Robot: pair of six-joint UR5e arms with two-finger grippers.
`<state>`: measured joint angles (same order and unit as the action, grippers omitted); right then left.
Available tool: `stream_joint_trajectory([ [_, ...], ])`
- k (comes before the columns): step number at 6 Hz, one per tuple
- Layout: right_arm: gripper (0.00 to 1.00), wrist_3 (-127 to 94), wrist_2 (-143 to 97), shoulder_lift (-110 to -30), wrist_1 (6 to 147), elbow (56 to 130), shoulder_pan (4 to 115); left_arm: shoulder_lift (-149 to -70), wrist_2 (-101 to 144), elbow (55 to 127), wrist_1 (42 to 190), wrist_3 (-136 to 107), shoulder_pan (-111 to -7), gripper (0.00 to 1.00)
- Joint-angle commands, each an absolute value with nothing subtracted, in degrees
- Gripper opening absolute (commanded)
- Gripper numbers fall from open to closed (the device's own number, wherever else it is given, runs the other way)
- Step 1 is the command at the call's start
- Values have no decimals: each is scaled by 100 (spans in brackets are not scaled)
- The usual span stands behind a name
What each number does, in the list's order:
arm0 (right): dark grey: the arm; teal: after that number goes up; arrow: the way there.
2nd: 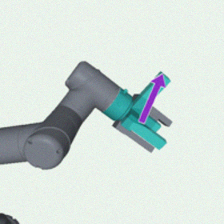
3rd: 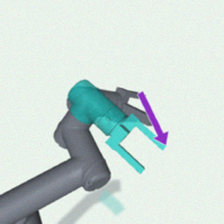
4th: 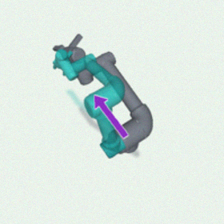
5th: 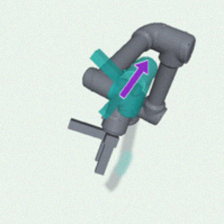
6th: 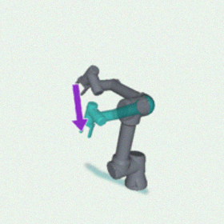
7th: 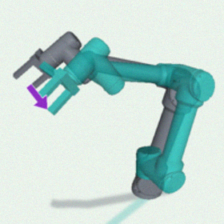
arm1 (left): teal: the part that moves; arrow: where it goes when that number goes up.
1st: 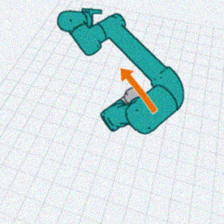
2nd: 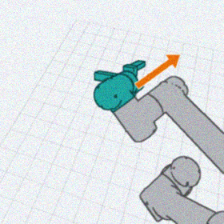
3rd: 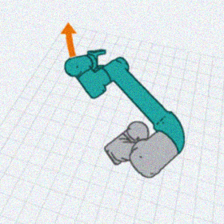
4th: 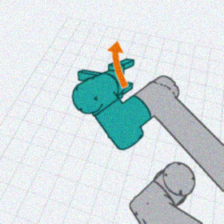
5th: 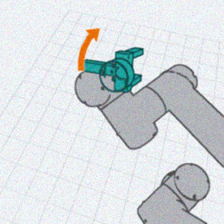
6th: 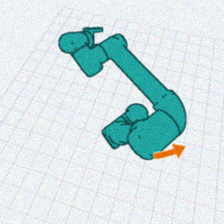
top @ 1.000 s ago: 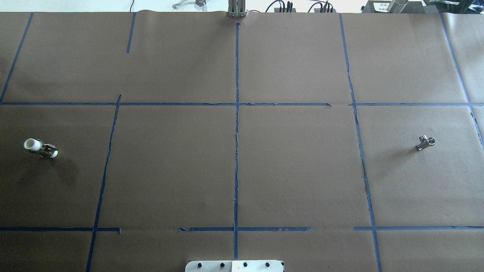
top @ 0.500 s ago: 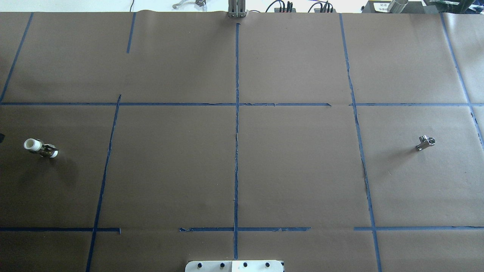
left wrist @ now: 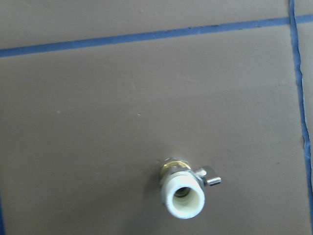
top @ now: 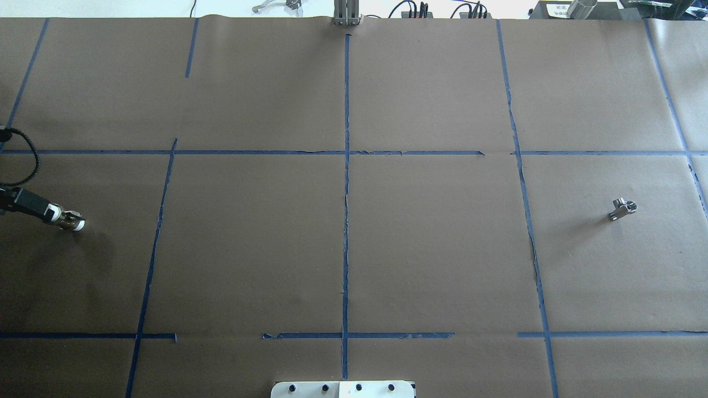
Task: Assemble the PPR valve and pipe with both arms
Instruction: 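Lower the left gripper onto the white-socket valve and grasp it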
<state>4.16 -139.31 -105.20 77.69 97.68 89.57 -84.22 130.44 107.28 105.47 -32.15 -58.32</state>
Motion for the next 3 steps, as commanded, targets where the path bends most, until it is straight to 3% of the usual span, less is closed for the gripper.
stream_joint_trajectory([
  [1,100,404,-13957,-10521,7770,9765,8912,-8735,13034,10355,10547,-3217,-5696,100],
  [3,100,396,-13957,-10521,7770,9765,8886,-8763,13025,10327,10556,-3208,-5695,99],
])
